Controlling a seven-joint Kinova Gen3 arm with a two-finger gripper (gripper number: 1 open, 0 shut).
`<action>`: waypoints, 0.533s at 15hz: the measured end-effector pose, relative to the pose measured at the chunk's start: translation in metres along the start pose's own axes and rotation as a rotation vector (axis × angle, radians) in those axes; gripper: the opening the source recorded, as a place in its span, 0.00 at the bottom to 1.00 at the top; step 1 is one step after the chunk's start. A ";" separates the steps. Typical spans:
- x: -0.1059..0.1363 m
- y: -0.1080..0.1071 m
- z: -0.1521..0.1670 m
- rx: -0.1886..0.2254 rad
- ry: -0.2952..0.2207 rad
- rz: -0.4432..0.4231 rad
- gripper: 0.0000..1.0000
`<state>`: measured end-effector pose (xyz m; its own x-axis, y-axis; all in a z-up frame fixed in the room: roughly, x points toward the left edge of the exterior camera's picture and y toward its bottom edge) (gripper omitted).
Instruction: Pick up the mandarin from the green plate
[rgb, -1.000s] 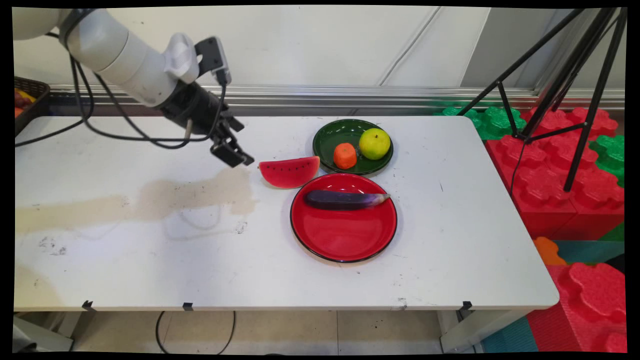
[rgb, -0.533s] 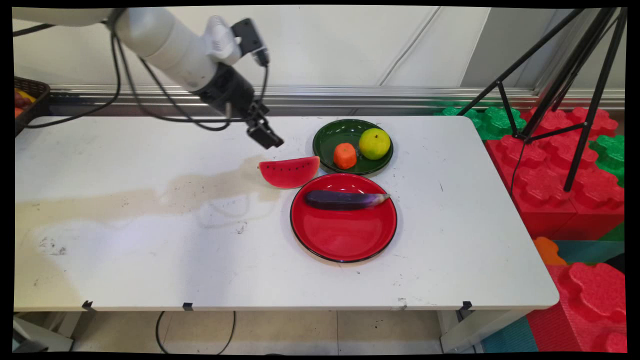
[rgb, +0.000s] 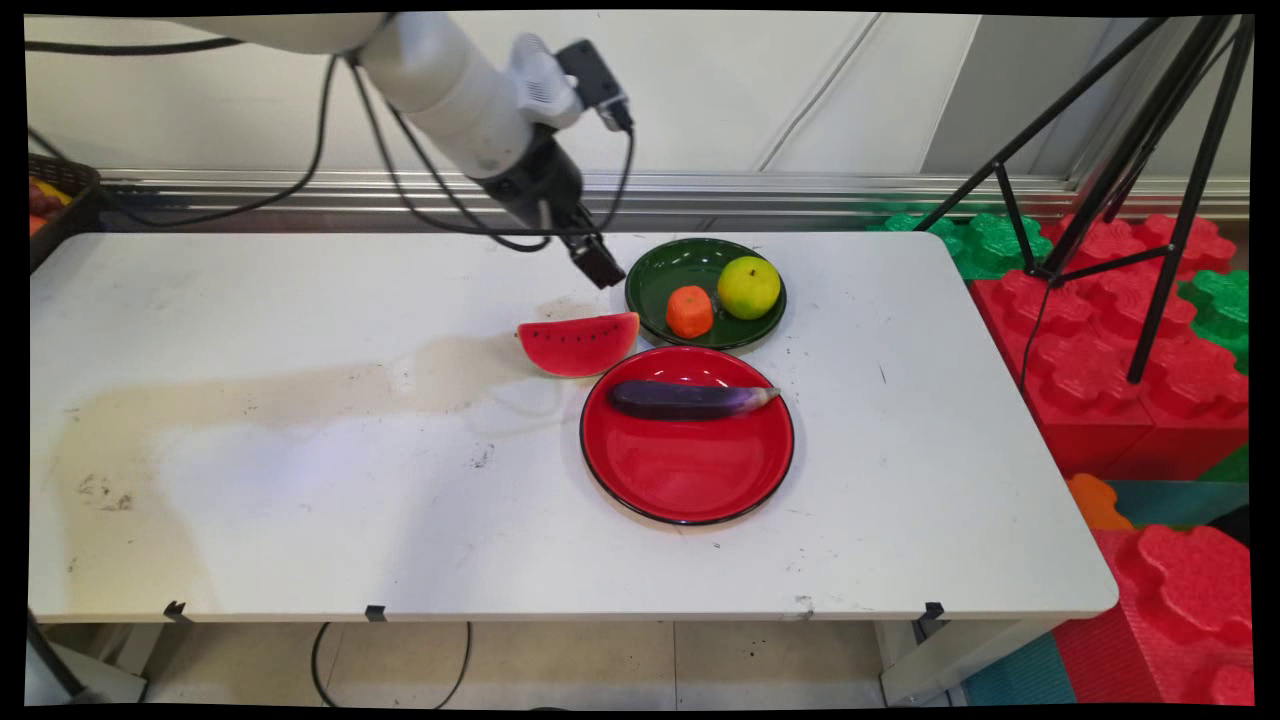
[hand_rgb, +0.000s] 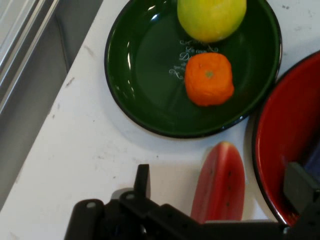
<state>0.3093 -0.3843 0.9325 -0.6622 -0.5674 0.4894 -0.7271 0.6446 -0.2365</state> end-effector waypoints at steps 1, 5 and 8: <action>0.007 0.001 0.008 0.003 -0.013 -0.001 1.00; 0.029 0.005 0.042 0.010 -0.054 -0.012 1.00; 0.040 0.006 0.067 0.013 -0.076 -0.025 1.00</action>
<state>0.2660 -0.4379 0.8942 -0.6554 -0.6206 0.4305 -0.7454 0.6236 -0.2357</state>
